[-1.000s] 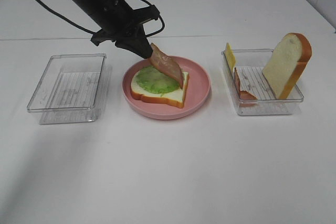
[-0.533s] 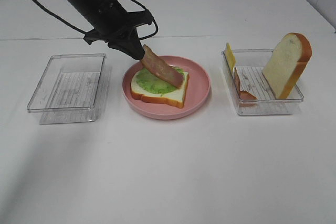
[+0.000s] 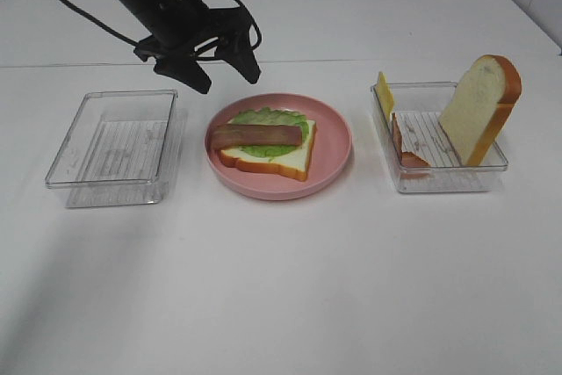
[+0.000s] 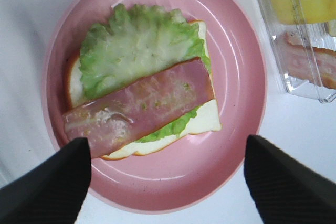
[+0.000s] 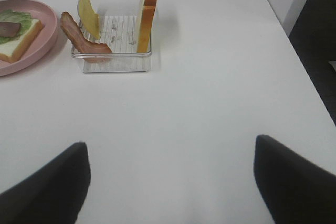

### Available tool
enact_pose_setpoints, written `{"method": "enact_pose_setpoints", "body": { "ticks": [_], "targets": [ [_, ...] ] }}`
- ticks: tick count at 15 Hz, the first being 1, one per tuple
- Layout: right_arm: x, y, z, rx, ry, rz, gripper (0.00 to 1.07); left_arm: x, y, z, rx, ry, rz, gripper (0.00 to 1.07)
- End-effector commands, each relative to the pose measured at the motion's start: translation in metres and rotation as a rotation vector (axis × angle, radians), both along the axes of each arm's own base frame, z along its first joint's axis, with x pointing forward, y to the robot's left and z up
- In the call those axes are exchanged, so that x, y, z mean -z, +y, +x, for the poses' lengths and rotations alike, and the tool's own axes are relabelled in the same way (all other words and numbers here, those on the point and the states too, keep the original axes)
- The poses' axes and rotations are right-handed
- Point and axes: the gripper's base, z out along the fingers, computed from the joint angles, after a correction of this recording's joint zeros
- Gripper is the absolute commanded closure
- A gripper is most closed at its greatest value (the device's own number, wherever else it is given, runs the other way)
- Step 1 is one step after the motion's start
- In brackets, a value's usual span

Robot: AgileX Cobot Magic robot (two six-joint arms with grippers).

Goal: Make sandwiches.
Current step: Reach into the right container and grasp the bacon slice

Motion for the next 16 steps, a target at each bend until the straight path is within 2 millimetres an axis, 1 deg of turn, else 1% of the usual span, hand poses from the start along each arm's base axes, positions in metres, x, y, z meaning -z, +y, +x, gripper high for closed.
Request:
{"method": "enact_pose_setpoints", "body": {
  "ticks": [1, 2, 3, 4, 6, 8, 9, 10, 12, 13, 14, 16],
  "targets": [
    [-0.001, 0.0, -0.001, 0.005, -0.025, -0.005, 0.26, -0.029, 0.003, -0.008, 0.07, -0.009, 0.047, 0.32],
    [-0.001, 0.0, -0.001, 0.005, -0.025, -0.005, 0.26, -0.039, 0.006, -0.012, 0.102, -0.001, 0.074, 0.32],
    [-0.001, 0.0, -0.001, 0.005, -0.025, -0.005, 0.26, -0.053, 0.009, -0.016, 0.117, -0.007, 0.103, 0.32],
    [-0.001, 0.0, -0.001, 0.005, -0.025, -0.005, 0.26, -0.067, 0.014, -0.02, 0.094, -0.038, 0.128, 0.32],
    [-0.001, 0.0, -0.001, 0.005, -0.025, -0.005, 0.26, -0.103, 0.024, -0.031, 0.018, -0.102, 0.169, 0.32],
    [-0.001, 0.0, -0.001, 0.005, -0.025, -0.005, 0.26, -0.142, 0.039, -0.048, -0.059, -0.187, 0.226, 0.32],
    [-0.001, 0.0, -0.001, 0.005, -0.025, -0.005, 0.26, -0.152, 0.043, -0.054, -0.073, -0.21, 0.238, 0.32],
    [-0.001, 0.0, -0.001, 0.005, -0.025, -0.005, 0.26, -0.18, 0.059, -0.083, -0.11, -0.262, 0.278, 0.32],
    [-0.001, 0.0, -0.001, 0.005, -0.025, -0.005, 0.26, -0.195, 0.072, -0.121, -0.12, -0.269, 0.288, 0.32],
    [-0.001, 0.0, -0.001, 0.005, -0.025, -0.005, 0.26, -0.197, 0.076, -0.131, -0.119, -0.266, 0.289, 0.32],
    [-0.001, 0.0, -0.001, 0.005, -0.025, -0.005, 0.26, -0.198, 0.081, -0.148, -0.118, -0.26, 0.291, 0.32],
    [-0.001, 0.0, -0.001, 0.005, -0.025, -0.005, 0.26, -0.193, 0.096, -0.192, -0.114, -0.235, 0.306, 0.32]
  ]
}}
